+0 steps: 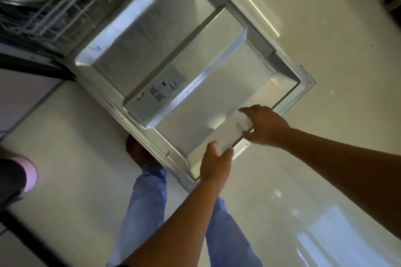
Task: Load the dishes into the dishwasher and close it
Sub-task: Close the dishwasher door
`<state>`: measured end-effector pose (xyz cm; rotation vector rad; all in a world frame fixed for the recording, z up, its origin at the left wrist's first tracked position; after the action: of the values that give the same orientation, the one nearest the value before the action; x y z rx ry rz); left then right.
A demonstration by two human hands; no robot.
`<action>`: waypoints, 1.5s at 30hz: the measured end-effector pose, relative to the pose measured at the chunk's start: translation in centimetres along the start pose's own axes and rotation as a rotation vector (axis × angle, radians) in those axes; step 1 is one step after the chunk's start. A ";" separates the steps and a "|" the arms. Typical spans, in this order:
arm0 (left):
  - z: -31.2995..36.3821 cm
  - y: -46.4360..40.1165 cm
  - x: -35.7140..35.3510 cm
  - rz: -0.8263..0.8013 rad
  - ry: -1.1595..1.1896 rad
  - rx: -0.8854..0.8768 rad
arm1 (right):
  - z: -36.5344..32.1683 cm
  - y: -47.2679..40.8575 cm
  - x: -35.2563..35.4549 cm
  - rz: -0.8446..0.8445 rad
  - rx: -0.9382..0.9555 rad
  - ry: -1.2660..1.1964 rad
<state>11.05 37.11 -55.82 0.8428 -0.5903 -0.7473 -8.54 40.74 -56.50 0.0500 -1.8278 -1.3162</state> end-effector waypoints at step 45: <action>-6.4 -2.1 -10.6 0.309 1.493 0.522 | 7.9 -3.9 -8.1 -0.058 -0.695 -1.587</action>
<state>8.47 47.27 -62.74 1.4617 0.4700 0.4393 -10.26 48.90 -65.07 -1.7475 -2.2876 -2.2062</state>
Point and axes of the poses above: each hand's wrist, its own y-axis away from the middle knuckle, its own x-axis out of the back of the hand, z = x × y, the point moved 3 cm from there along -y, towards the middle knuckle, and after that the axes turned 14 degrees about -x, right-handed, at the moved point
